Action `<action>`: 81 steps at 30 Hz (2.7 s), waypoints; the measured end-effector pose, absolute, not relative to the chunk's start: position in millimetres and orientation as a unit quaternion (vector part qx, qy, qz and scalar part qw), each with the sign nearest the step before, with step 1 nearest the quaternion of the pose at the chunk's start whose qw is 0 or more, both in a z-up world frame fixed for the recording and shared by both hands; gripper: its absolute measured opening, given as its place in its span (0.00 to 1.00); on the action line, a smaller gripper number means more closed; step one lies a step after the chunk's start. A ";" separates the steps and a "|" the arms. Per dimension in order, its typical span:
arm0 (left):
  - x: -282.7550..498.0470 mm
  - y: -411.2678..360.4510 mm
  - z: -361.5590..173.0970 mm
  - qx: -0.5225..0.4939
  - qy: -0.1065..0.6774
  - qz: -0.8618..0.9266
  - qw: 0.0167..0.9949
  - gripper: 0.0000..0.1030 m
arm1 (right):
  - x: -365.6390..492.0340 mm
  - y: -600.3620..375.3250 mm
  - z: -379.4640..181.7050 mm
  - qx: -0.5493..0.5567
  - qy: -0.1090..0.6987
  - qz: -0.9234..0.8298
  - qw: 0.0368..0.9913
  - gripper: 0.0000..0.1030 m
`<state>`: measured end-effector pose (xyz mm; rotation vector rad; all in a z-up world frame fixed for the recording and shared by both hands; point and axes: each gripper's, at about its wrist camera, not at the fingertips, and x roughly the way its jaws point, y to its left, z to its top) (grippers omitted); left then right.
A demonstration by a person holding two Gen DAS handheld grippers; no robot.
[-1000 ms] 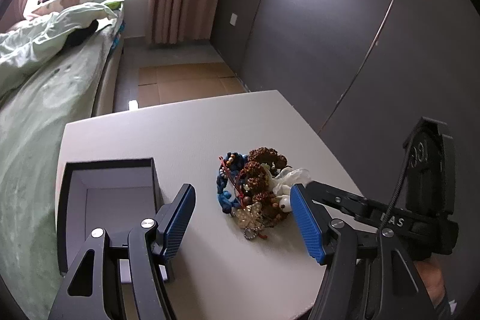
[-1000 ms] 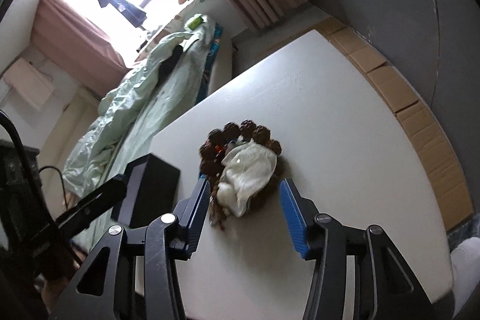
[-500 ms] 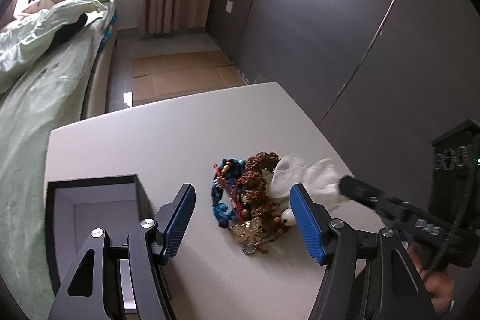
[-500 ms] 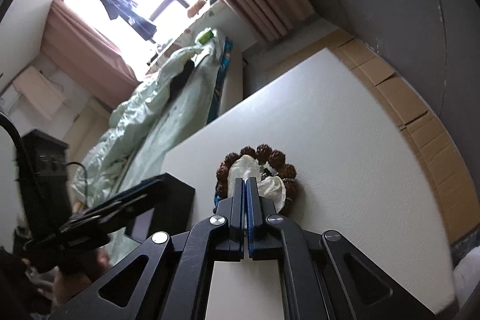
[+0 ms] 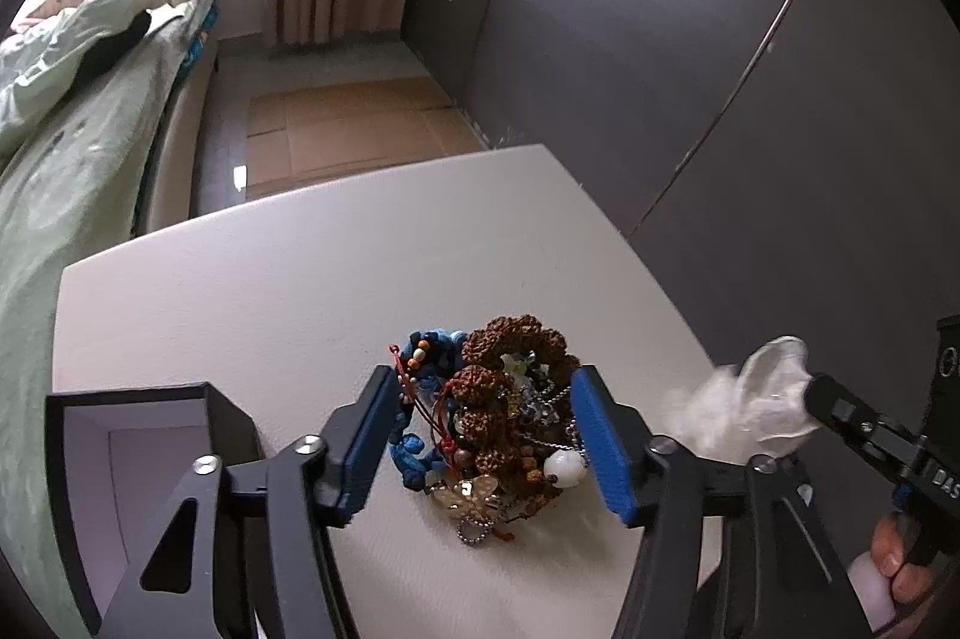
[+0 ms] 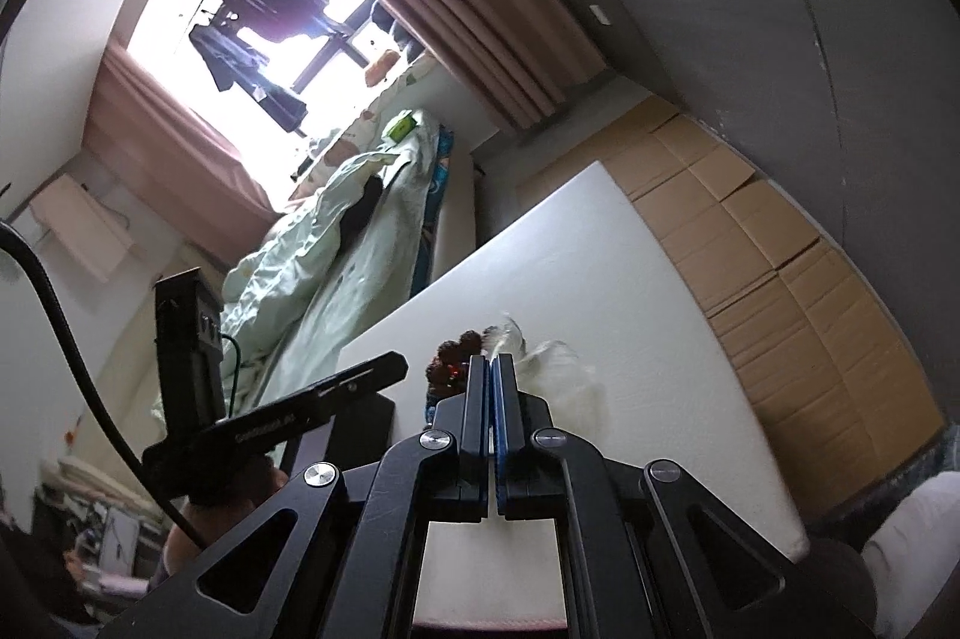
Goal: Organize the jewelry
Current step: 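Lift the white tissue with the right tool while the left tool grasps the brown bead bracelet, then lift the brown bead bracelet with the left tool while the right tool carries the tissue to the box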
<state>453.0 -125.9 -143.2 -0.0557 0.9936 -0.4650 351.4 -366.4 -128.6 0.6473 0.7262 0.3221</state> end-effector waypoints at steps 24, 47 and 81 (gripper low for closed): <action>450.0 -138.9 -139.1 -0.006 0.490 -0.223 0.843 0.19 | 338.8 -383.7 -137.5 0.320 0.357 0.127 0.868 0.03; 402.6 -100.4 -15.4 -0.024 0.371 -0.235 0.898 0.19 | 322.9 -369.8 -117.8 0.305 0.341 0.154 0.876 0.03; 339.7 -26.5 106.9 -0.006 0.227 -0.198 0.954 0.19 | 311.8 -311.8 -67.1 0.258 0.312 0.211 0.890 0.03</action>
